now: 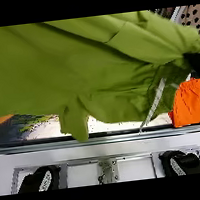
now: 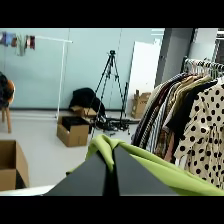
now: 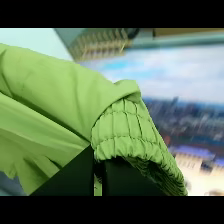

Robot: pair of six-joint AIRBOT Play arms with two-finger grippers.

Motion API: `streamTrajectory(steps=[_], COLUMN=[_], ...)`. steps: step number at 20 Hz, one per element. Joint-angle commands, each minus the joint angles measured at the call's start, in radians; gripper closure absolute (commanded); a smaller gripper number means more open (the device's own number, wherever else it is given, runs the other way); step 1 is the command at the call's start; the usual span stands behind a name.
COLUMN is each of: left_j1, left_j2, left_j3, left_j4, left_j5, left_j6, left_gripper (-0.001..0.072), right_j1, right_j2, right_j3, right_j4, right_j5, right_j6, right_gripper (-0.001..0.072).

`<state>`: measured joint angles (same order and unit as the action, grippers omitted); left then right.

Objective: Fold the clothes and pants, and hang the long-sleeved shirts on hangers.

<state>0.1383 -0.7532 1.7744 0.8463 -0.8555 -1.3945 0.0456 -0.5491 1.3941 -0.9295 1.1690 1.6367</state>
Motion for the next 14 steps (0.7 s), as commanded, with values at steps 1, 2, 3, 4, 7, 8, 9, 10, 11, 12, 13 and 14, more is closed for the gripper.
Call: streamTrajectory(steps=[1,2,3,4,7,8,9,10,11,12,13,14], left_j1=[0.0,-0.002,-0.014,-0.034,-0.116,-0.138,-0.156,-0.167,-0.168,-0.155,-0.134,-0.101], left_j2=[-0.147,-0.222,-0.296,-0.375,-0.61,-0.67,-0.726,-0.77,-0.801,-0.822,-0.832,-0.835], left_j3=[0.002,0.002,0.002,0.002,0.003,0.003,0.003,0.003,0.003,0.003,0.003,0.002], left_j4=[-0.005,-0.009,-0.009,-0.008,-0.008,-0.008,-0.008,-0.004,-0.002,-0.002,0.0,0.001], left_j5=[0.012,0.015,0.021,0.037,0.117,0.132,0.135,0.132,0.124,0.095,0.049,-0.024], left_j6=[-0.012,-0.016,-0.016,-0.015,-0.008,-0.008,-0.008,-0.008,-0.009,-0.021,-0.04,-0.056], left_gripper=[0.0702,0.0702,0.0702,0.0702,0.0701,0.0702,0.0701,0.0562,0.0208,0.0064,0.0063,0.0064], right_j1=[0.002,0.002,0.002,0.002,0.0,-0.001,-0.008,-0.024,-0.045,-0.073,-0.102,-0.131], right_j2=[-0.11,-0.164,-0.215,-0.273,-0.474,-0.535,-0.583,-0.627,-0.658,-0.677,-0.68,-0.673], right_j3=[-0.024,-0.056,-0.093,-0.129,-0.177,-0.177,-0.177,-0.177,-0.177,-0.177,-0.177,-0.177], right_j4=[0.044,0.044,0.042,0.029,-0.076,-0.119,-0.146,-0.147,-0.143,-0.134,-0.134,-0.133], right_j5=[0.188,0.202,0.19,0.163,-0.026,-0.111,-0.19,-0.257,-0.296,-0.309,-0.307,-0.303], right_j6=[0.091,0.09,0.084,0.056,0.011,0.012,0.012,0.013,0.013,0.011,0.007,-0.028], right_gripper=[0.068,0.0679,0.068,0.068,0.068,0.0679,0.0674,0.0612,0.041,0.016,0.0091,0.0101])
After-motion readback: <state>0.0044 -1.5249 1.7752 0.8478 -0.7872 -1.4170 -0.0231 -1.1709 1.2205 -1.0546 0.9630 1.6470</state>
